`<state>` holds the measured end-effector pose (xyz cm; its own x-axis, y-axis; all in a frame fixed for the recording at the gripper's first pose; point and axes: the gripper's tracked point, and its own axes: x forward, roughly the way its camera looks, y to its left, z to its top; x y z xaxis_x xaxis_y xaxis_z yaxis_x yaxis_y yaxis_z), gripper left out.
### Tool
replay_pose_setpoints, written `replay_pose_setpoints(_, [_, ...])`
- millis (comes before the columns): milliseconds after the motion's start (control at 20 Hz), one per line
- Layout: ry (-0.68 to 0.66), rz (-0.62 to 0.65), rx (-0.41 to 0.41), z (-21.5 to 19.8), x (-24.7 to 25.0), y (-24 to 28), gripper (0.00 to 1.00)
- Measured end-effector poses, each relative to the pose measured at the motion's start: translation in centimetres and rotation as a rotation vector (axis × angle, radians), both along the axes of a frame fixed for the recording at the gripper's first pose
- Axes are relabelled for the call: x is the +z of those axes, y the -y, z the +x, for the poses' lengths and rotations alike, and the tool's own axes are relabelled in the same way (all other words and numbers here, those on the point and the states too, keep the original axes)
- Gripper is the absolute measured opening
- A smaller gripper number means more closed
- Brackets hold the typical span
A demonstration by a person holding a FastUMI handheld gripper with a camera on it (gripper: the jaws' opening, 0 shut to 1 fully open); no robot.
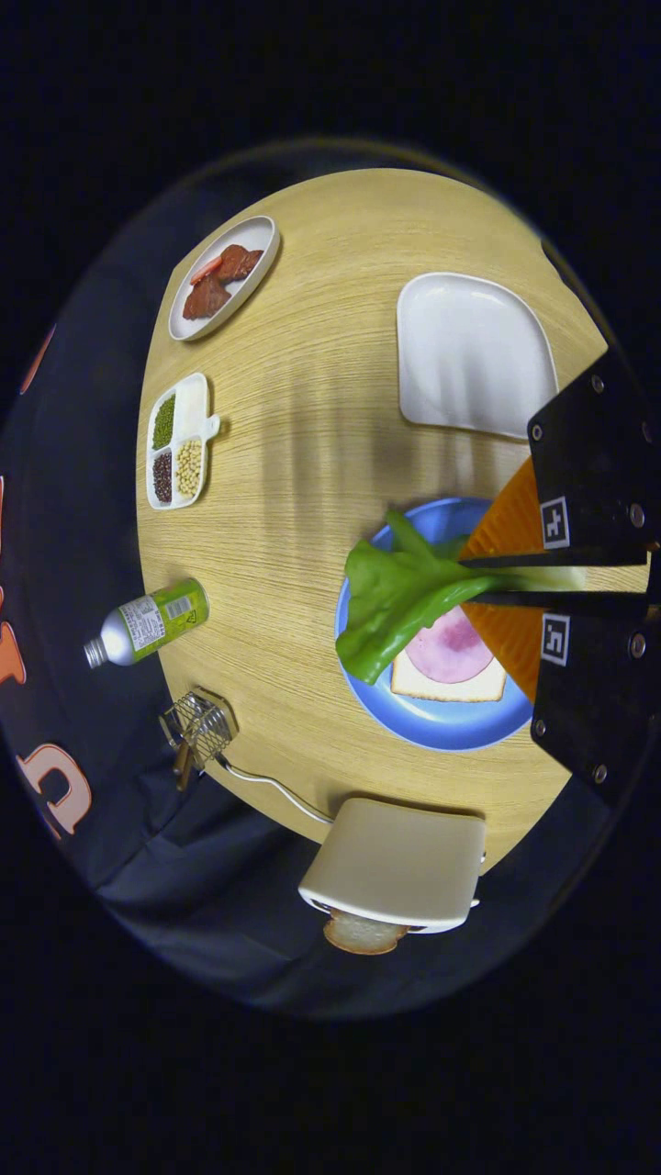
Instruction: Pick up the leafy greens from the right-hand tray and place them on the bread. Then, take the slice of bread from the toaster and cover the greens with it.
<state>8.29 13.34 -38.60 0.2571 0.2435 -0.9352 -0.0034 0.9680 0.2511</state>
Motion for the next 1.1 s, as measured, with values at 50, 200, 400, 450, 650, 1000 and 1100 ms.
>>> replay_pose_setpoints(50, [0.0,0.006,0.003,0.0,-0.1,-0.5,0.12])
replay_pose_setpoints(200, [-0.002,0.002,0.014,0.3,-0.3,-1.5,0.12])
replay_pose_setpoints(400, [-0.025,0.001,0.017,0.3,-1.2,-2.7,0.16])
replay_pose_setpoints(450, [-0.026,0.005,0.019,0.2,-1.1,-3.0,0.18])
replay_pose_setpoints(650, [-0.029,0.013,0.027,0.1,-1.1,-4.3,0.33])
replay_pose_setpoints(1000, [0.006,0.005,0.038,0.8,0.5,-6.0,0.55])
replay_pose_setpoints(1100, [0.031,0.011,0.046,1.1,1.9,-6.8,0.57])
